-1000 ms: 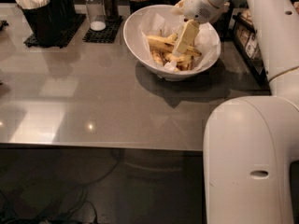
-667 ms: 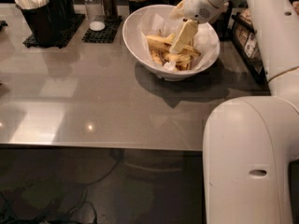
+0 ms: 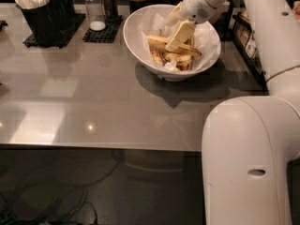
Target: Pick banana from white bowl
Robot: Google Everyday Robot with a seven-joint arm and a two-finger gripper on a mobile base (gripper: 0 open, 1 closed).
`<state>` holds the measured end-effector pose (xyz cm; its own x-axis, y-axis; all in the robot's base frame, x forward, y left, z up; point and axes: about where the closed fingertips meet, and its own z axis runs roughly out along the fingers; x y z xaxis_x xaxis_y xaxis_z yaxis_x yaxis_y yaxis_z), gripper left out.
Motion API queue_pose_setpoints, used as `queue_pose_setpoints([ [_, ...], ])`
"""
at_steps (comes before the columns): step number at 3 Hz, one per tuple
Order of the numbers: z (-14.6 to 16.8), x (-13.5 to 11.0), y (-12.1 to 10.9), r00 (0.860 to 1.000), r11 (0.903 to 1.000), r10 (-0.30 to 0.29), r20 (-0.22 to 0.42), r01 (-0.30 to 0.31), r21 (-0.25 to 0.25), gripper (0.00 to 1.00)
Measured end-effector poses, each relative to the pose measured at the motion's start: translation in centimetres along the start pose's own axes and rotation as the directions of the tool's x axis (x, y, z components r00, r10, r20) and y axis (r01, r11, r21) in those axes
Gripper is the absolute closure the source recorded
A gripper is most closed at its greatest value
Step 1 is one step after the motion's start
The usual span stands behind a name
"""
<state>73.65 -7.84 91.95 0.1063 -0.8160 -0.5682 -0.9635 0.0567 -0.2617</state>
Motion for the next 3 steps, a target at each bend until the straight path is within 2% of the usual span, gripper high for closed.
queue_pose_setpoints([
  [1,2.0,0.0,0.1,1.0,0.9994,-0.001,-0.012,0.0,-0.033,0.29],
  [2,3.2,-0.1,0.0,1.0,0.9987,0.0,-0.022,-0.001,-0.051,0.34],
  [3,3.9,0.1,-0.1,1.0,0.9983,0.008,-0.029,-0.009,-0.057,0.49],
])
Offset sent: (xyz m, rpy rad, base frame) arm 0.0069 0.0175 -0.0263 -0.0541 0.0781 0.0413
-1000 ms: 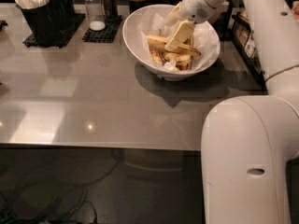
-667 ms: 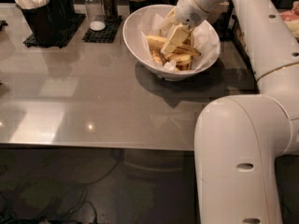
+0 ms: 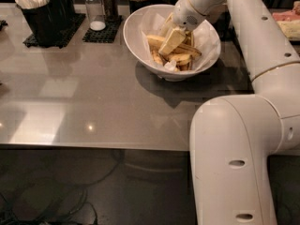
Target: Pick banana from white bowl
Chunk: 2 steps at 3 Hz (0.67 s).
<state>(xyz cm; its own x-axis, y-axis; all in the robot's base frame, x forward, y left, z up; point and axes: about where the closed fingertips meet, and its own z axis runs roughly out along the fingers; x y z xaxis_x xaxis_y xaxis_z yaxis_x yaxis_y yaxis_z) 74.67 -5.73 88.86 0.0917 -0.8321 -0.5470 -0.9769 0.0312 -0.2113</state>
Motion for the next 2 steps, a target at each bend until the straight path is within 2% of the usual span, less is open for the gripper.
queue_pose_setpoints([
  [2,-0.1,0.51,-0.11,1.0,0.9999,0.014,-0.002,-0.014,0.008,0.92],
])
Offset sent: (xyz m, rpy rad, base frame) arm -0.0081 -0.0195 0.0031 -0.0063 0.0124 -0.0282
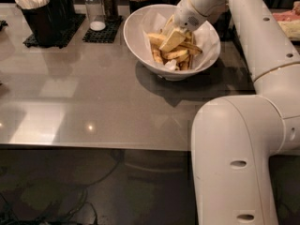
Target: Pick banana from white bowl
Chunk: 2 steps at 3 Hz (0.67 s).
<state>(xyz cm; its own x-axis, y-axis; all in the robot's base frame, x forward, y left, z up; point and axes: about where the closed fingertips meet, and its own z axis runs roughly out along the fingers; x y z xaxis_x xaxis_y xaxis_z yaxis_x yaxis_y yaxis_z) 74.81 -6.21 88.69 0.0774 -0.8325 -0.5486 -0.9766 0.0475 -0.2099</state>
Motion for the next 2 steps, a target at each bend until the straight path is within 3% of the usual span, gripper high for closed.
queue_pose_setpoints([
  [1,-0.6,0.1,0.2,1.0,1.0,-0.008,0.012,0.008,0.003,1.0],
  [2,-2.3,-0.3,0.7,0.999,0.9993,-0.035,-0.014,0.035,0.009,1.0],
])
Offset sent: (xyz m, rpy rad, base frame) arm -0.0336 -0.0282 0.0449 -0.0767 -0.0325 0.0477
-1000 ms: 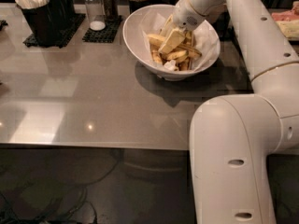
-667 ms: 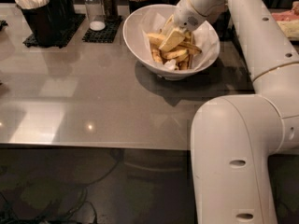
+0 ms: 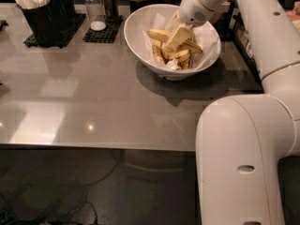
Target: Pick banana from white bowl
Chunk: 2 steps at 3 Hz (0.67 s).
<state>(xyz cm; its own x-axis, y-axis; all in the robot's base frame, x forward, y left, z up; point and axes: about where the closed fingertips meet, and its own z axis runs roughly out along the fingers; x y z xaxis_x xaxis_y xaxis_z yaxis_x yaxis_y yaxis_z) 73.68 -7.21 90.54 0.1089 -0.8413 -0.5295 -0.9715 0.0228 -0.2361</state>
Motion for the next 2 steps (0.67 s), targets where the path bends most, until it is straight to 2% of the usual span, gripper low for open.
queue_pose_setpoints([
  [1,-2.2,-0.6,0.6,0.999,0.9991,-0.04,-0.009,0.04,0.015,1.0],
  [2,-5.3,-0.6,1.4,0.997,0.9961,-0.066,-0.046,0.068,0.056,1.0],
])
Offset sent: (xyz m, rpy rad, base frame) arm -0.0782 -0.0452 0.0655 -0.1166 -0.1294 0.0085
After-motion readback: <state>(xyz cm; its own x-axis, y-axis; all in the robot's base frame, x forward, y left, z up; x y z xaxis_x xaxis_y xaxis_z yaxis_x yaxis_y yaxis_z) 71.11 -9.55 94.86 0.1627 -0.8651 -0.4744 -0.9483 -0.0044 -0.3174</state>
